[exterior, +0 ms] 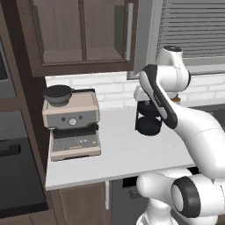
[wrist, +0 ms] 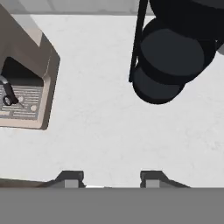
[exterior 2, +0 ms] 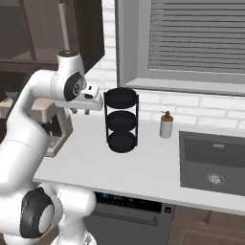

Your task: Navigate to the electric kettle.

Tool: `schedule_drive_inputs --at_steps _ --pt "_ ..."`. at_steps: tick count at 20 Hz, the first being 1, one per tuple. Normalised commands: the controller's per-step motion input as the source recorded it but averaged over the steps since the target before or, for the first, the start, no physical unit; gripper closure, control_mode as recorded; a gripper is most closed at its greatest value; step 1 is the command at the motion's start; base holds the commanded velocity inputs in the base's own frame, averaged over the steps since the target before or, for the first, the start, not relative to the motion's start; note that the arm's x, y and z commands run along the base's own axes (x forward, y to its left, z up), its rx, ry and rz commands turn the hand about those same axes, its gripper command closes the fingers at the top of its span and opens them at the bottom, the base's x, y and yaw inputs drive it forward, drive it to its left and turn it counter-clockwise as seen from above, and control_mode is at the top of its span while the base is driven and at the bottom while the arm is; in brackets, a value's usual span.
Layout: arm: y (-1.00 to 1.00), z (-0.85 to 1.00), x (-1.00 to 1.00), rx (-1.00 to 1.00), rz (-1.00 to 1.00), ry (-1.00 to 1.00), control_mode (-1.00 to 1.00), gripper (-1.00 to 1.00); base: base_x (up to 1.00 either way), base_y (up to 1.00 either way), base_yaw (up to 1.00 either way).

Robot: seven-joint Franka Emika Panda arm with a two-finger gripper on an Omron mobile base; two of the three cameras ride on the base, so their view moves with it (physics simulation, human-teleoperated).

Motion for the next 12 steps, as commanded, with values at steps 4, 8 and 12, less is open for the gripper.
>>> schedule_drive_inputs --at_steps 4,8,12 --pt "0.0 0.0 -0.32 0.0 0.0 0.01 -1.0 -1.0 0.0 0.0 0.0" --pt "-0.18 -0.07 -1.0 0.1 -0.17 0.01 -1.0 -1.0 0.0 0.0 0.0" --pt "-0.15 -0.06 -0.95 0.03 -0.19 -0.05 -1.0 -1.0 0.0 0.0 0.0"
